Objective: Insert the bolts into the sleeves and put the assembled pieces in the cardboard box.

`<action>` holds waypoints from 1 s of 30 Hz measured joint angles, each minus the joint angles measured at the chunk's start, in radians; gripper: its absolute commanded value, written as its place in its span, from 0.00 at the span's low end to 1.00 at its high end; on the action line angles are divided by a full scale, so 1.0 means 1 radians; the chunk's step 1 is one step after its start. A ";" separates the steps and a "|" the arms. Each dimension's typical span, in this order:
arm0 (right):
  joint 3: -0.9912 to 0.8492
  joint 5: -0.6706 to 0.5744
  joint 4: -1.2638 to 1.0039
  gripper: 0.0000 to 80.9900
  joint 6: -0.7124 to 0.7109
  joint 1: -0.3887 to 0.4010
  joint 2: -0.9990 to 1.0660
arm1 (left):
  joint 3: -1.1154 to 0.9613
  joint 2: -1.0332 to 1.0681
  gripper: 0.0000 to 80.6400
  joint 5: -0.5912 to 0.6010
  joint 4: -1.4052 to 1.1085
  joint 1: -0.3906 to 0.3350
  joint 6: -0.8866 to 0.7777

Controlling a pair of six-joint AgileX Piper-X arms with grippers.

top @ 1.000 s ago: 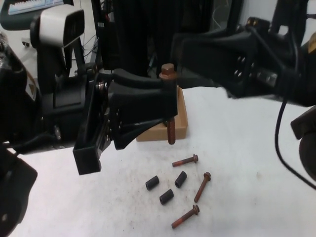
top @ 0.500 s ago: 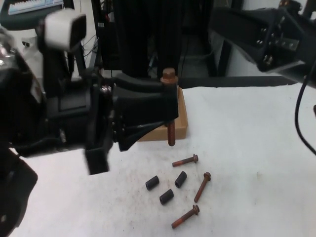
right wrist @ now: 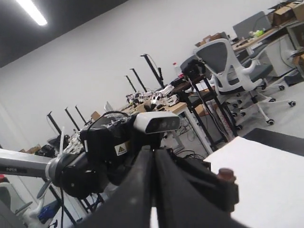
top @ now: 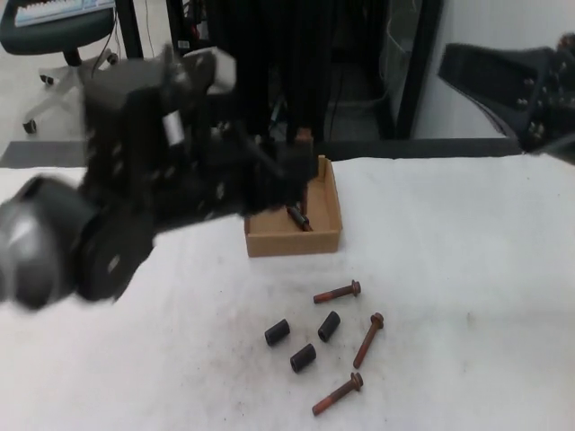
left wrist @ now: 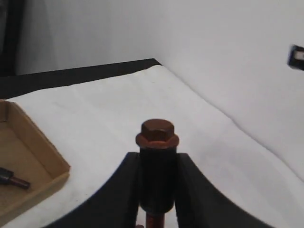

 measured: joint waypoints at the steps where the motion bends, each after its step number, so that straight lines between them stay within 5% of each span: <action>1: 0.013 -0.001 0.000 0.01 0.006 -0.007 -0.002 | -0.030 0.026 0.00 -0.023 0.019 0.000 -0.001; 18: 0.229 -0.004 0.000 0.01 0.017 -0.013 -0.011 | -0.476 0.401 0.00 -0.257 0.456 0.099 0.210; 30: 0.279 -0.004 0.000 0.01 0.002 -0.013 -0.011 | -0.531 0.551 0.00 -0.286 0.556 0.119 0.327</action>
